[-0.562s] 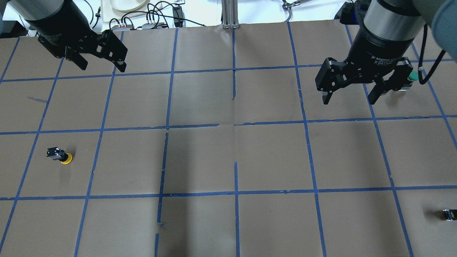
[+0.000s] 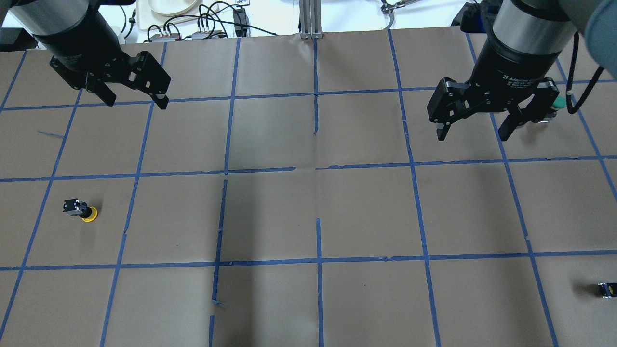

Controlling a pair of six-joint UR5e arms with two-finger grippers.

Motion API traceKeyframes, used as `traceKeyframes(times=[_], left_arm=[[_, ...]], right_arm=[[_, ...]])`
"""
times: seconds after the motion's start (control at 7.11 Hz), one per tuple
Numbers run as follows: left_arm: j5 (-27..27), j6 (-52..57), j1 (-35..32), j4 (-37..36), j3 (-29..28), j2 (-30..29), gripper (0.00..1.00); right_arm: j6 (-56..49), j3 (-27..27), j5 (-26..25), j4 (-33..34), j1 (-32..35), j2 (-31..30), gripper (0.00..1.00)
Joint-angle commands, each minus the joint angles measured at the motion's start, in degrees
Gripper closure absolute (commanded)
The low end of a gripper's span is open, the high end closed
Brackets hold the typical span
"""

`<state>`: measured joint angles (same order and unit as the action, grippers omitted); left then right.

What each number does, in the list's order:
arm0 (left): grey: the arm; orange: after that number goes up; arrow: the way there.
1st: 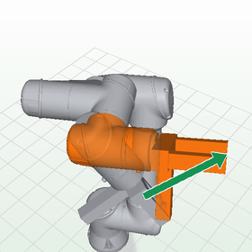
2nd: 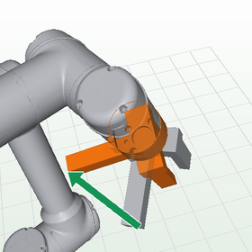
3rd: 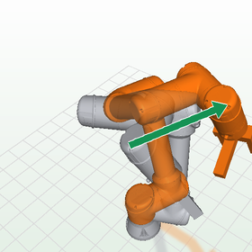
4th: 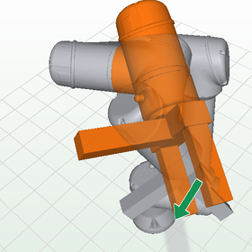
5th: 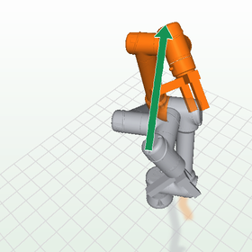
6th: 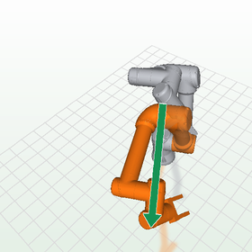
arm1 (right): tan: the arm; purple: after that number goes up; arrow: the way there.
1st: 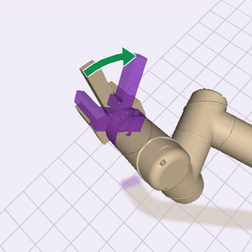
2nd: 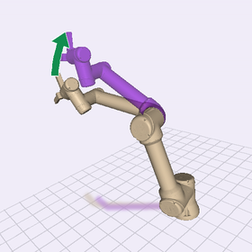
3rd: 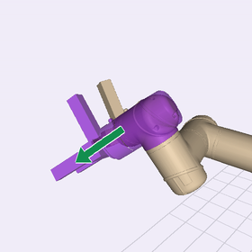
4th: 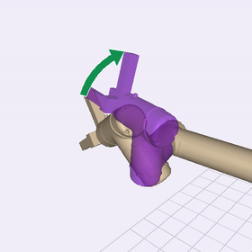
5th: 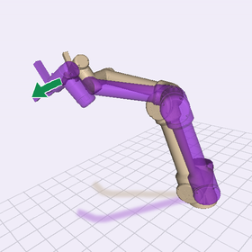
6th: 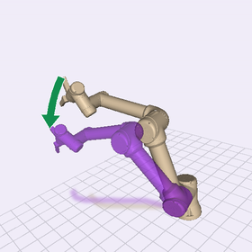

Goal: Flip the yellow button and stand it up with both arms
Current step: 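Move the left gripper down toward the yellow button lying on its side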

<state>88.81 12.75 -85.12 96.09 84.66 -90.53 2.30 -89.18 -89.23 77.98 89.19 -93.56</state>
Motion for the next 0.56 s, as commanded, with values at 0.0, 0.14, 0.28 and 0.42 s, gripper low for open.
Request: traceKeyframes(times=[0.0,0.14,0.28,0.42], left_arm=[[3.7,-0.18,5.19,3.57,2.15,-0.95,0.0],[3.56,-1.57,9.15,1.31,4.96,-1.57,0.01],[4.43,-0.72,11.1,-5.67,8.47,-1.32,0.01],[6.7,-0.53,16.78,-6.79,11.81,-1.23,0.01]], right_arm=[[-0.01,-0.03,0.02,-0.1,0.27,-0.4,0.0],[-0.01,-0.03,0.11,-0.1,0.28,-0.4,0.0],[0.16,-0.03,0.11,-0.1,0.28,-0.4,0.0],[0.07,-0.12,0.2,-0.54,0.28,-0.4,0.0]])
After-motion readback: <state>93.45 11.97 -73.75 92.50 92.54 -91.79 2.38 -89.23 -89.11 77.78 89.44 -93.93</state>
